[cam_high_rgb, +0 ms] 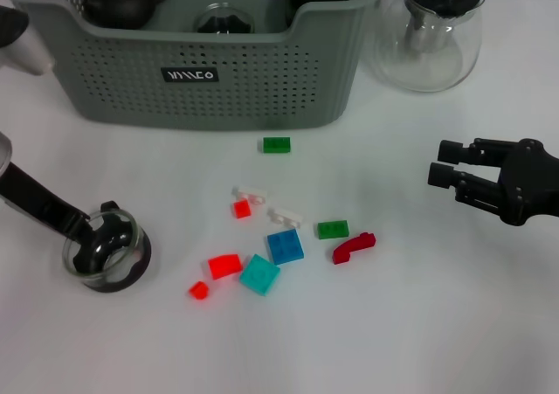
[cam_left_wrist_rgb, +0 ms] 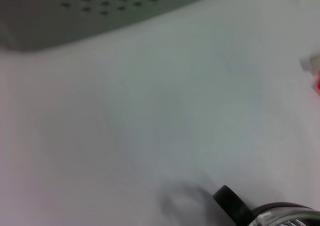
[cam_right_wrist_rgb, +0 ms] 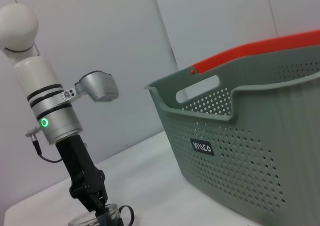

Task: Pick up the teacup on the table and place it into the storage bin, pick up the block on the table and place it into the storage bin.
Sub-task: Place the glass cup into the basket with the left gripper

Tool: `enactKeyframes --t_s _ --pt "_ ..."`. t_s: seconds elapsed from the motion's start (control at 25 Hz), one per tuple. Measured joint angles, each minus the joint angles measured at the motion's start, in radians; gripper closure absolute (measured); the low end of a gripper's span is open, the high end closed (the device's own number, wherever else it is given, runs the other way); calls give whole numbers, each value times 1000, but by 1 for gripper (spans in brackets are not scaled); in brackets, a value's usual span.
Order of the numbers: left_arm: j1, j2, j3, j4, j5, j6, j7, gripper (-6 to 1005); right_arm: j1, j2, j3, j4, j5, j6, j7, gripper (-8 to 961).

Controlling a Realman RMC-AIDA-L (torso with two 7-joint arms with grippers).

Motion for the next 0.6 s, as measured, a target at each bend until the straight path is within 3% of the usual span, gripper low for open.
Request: enactKeyframes --t_s 0.12,0.24,0.4,0.48,0.56,0.6 --pt "-5 8 -48 0 -31 25 39 943 0 -1 0 0 0 0 0 529" --pt "-28 36 -163 -44 -119 88 125 956 -1 -1 1 0 0 0 0 529" --pt "-77 122 -353 -252 -343 236 296 955 -2 -1 3 0 0 0 0 529" --pt "-100 178 -423 -411 -484 281 366 954 -2 0 3 0 0 0 0 529" --pt "-115 215 -461 -521 -625 292 398 953 -2 0 3 0 0 0 0 529" --pt "-119 222 -473 -547 -684 292 400 953 -1 1 3 0 0 -1 0 529"
